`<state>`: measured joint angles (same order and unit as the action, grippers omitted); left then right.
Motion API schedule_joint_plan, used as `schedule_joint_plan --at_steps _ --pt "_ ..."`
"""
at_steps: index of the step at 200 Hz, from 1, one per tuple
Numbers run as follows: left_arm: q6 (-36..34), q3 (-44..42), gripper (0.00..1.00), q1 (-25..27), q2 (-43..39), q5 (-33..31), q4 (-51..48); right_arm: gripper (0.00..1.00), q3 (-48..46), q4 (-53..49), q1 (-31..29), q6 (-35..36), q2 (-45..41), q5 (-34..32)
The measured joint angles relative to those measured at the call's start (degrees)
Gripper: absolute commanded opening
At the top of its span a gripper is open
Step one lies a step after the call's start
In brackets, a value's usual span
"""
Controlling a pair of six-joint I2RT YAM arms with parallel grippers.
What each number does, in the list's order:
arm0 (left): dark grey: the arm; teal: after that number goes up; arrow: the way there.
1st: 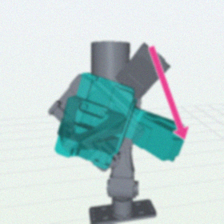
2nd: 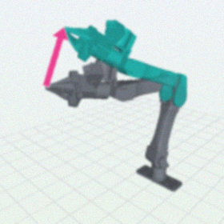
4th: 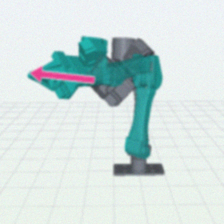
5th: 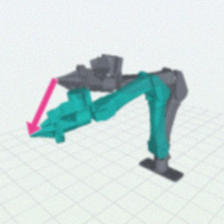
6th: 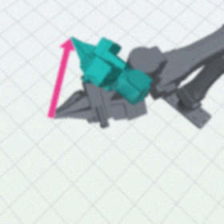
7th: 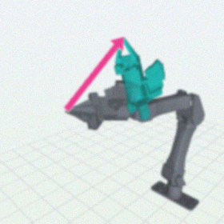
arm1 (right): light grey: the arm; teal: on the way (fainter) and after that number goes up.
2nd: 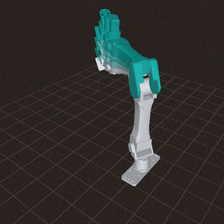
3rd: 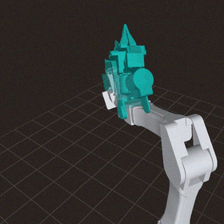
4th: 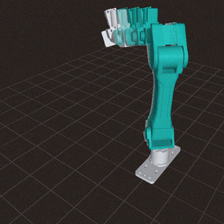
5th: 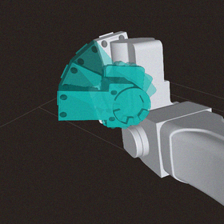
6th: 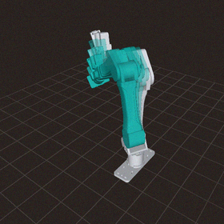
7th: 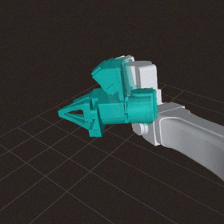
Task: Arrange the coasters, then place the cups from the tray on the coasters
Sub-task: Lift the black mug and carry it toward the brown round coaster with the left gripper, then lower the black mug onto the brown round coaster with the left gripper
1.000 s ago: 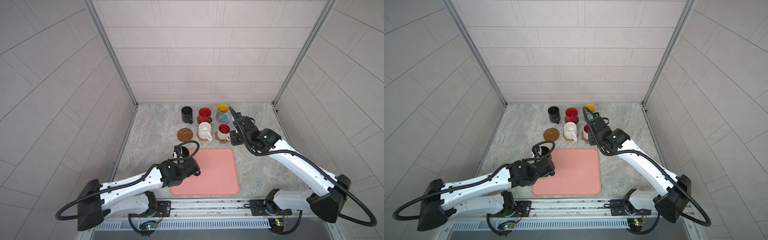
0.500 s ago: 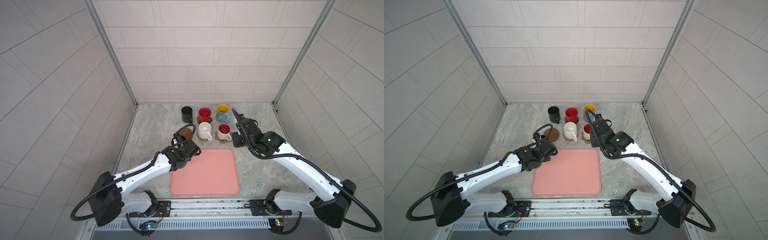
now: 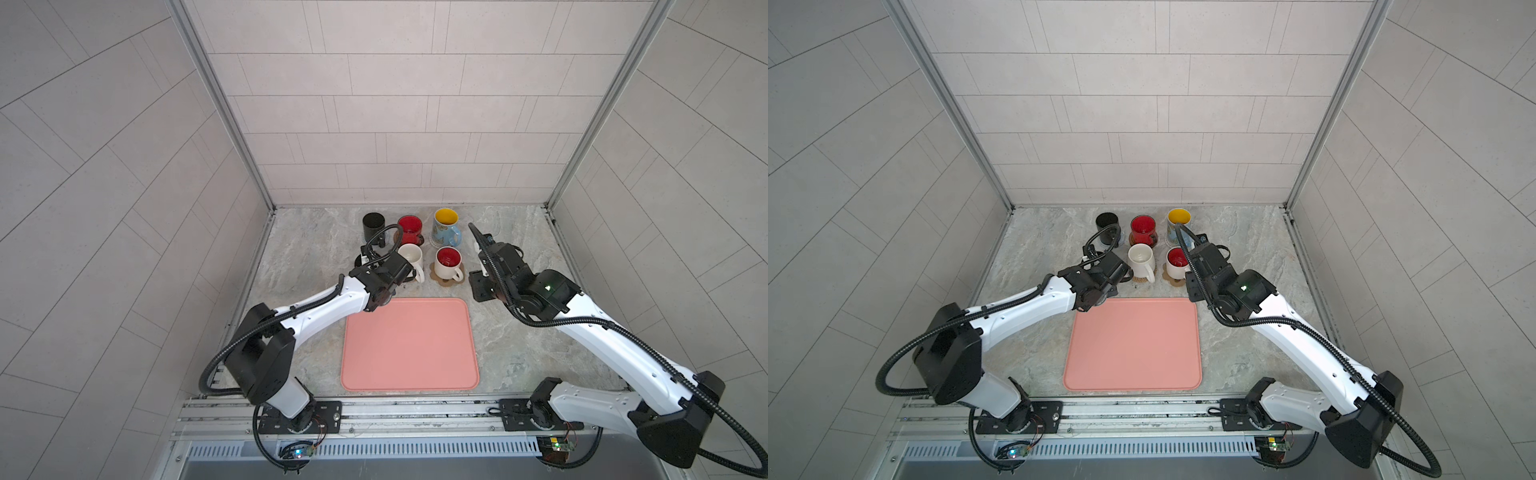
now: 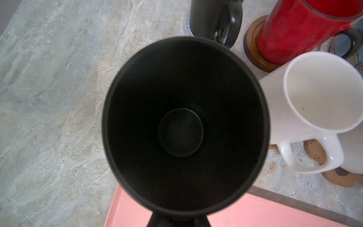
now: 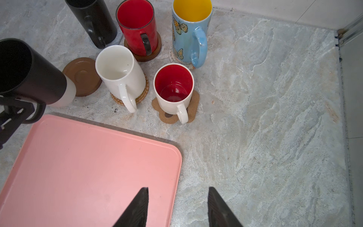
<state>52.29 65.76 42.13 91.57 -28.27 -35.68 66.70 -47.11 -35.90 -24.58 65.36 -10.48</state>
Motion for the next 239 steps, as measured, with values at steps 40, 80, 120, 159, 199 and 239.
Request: schedule_joint_plan --at_steps 40,80,120,159,199,239 --pt "1.75 5.20 0.11 -0.63 6.58 -1.75 -0.13 0.51 -0.31 -0.57 0.85 1.53 -1.11 0.42" --pt "3.28 8.79 0.11 -1.77 10.23 -2.58 -0.02 0.51 -1.14 -0.94 2.10 2.71 -1.36 1.84" --pt "4.46 10.23 0.11 -2.86 11.45 -3.10 0.37 0.51 -1.18 -1.20 3.74 3.43 -1.36 3.39" --pt "5.18 10.95 0.11 -3.41 12.96 -3.13 0.37 0.51 -1.25 -1.22 5.09 3.63 -1.88 4.09" --pt "5.97 10.95 0.11 -3.78 13.77 -3.06 0.37 0.51 -1.55 -1.46 5.84 3.96 -2.27 4.87" --pt "6.86 10.95 0.11 -4.13 13.77 -3.10 0.52 0.51 -2.40 -1.60 6.54 4.42 -2.38 5.75"
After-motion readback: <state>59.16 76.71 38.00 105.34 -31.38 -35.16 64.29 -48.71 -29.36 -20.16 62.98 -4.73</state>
